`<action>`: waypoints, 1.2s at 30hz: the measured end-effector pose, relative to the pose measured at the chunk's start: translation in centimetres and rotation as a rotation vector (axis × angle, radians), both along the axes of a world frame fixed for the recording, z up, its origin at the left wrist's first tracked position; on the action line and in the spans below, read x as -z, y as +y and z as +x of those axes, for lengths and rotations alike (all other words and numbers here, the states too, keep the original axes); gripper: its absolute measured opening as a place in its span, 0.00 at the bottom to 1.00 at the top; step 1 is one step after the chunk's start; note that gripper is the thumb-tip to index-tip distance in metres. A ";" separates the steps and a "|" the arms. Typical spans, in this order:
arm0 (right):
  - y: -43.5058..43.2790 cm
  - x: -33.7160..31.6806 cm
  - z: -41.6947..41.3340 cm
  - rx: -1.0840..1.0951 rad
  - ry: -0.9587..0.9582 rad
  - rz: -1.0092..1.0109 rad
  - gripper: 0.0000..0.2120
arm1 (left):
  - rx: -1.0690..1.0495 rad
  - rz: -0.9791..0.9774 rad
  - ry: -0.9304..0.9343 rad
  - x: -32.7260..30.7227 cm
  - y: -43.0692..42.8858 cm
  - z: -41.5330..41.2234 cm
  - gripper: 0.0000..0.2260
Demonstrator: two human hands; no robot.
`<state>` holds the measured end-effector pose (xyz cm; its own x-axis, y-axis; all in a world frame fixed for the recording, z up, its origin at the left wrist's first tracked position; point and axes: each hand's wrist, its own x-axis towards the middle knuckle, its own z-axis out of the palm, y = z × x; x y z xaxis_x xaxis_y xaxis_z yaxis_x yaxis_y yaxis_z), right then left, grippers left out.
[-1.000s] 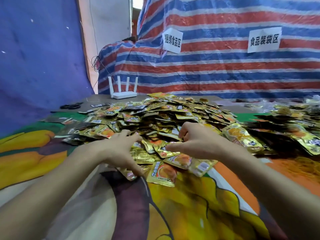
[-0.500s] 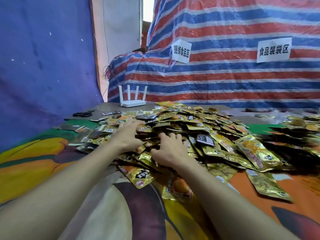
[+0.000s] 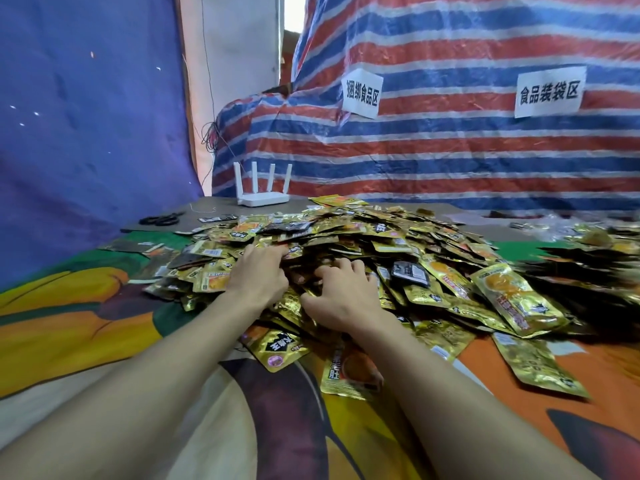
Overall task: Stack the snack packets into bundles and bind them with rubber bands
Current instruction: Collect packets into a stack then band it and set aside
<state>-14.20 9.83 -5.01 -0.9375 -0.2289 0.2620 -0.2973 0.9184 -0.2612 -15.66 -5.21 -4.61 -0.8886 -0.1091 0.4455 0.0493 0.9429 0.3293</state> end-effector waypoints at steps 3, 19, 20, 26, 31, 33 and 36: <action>0.6 0.0 0.0 -0.018 0.015 -0.027 0.26 | 0.002 -0.028 0.111 -0.7 -0.4 1.0 0.17; 0.5 -1.2 0.9 -0.221 -0.196 -1.051 0.39 | 0.252 0.820 0.380 -4.8 -2.5 6.6 0.07; 0.2 -1.3 1.0 -0.249 -0.273 -1.160 0.42 | 0.258 0.930 0.356 -4.4 -2.4 6.6 0.06; -1.0 -1.5 1.3 -0.488 -0.393 -1.486 0.21 | 0.330 1.082 0.226 -1.4 -0.6 6.1 0.08; -1.0 -0.6 1.6 -0.373 -0.212 -1.406 0.05 | 0.308 1.120 0.173 0.0 -0.6 5.1 0.07; -0.9 -0.5 1.7 -0.341 -0.165 -1.358 0.04 | 0.298 1.139 0.078 0.3 -0.9 4.7 0.09; -0.5 -0.5 1.7 -0.311 -0.077 -1.265 0.02 | 0.259 1.165 -0.098 0.9 -1.2 4.5 0.27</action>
